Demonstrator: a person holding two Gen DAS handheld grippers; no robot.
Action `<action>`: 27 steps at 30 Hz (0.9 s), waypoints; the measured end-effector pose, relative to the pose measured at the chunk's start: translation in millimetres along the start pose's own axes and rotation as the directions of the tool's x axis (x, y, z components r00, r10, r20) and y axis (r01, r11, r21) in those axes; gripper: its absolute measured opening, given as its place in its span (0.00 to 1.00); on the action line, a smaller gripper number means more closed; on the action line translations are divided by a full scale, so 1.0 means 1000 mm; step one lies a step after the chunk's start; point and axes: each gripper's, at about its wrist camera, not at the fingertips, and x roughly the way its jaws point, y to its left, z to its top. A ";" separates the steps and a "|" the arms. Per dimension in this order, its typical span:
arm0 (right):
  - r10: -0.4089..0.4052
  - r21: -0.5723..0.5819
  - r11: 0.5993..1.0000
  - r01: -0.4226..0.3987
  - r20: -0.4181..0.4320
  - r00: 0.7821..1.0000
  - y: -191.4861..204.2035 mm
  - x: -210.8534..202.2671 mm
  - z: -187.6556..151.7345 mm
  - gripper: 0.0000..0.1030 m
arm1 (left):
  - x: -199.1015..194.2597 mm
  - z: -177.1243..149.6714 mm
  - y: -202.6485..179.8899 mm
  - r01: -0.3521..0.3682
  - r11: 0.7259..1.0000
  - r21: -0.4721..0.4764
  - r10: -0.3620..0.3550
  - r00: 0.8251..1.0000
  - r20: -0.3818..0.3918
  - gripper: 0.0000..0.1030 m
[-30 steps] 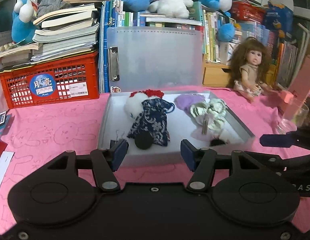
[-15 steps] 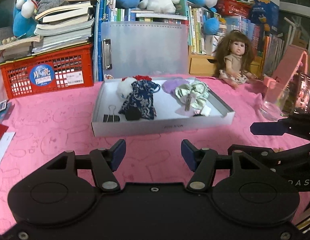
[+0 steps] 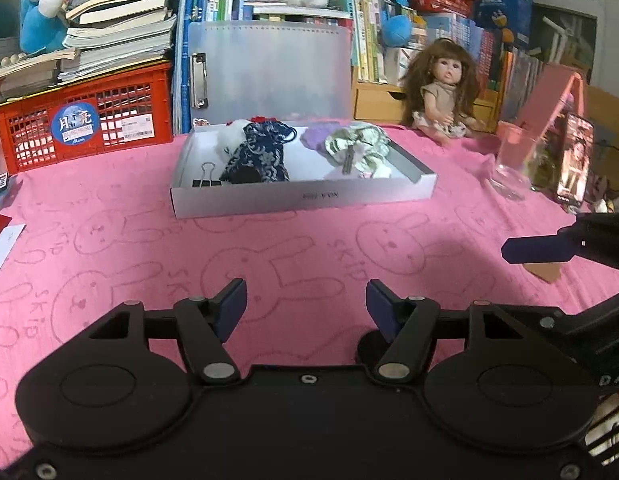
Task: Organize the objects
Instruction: 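Close left tool on one black disc while right tool closes on another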
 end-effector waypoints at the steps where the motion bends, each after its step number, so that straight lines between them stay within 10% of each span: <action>1: 0.006 -0.010 1.000 -0.006 -0.002 1.000 0.003 -0.003 -0.002 0.78 | -0.001 -0.002 0.000 0.004 1.000 0.003 -0.004 1.000 -0.001 0.62; 19: 0.142 -0.075 0.986 -0.150 -0.109 0.984 0.044 -0.011 -0.042 0.79 | -0.003 -0.025 -0.020 0.103 0.994 0.031 -0.102 0.994 -0.047 0.57; 27: 0.157 -0.053 0.985 -0.163 -0.105 0.982 0.043 -0.010 -0.045 0.63 | 0.005 -0.029 -0.023 0.101 0.994 0.032 -0.099 0.993 -0.066 0.46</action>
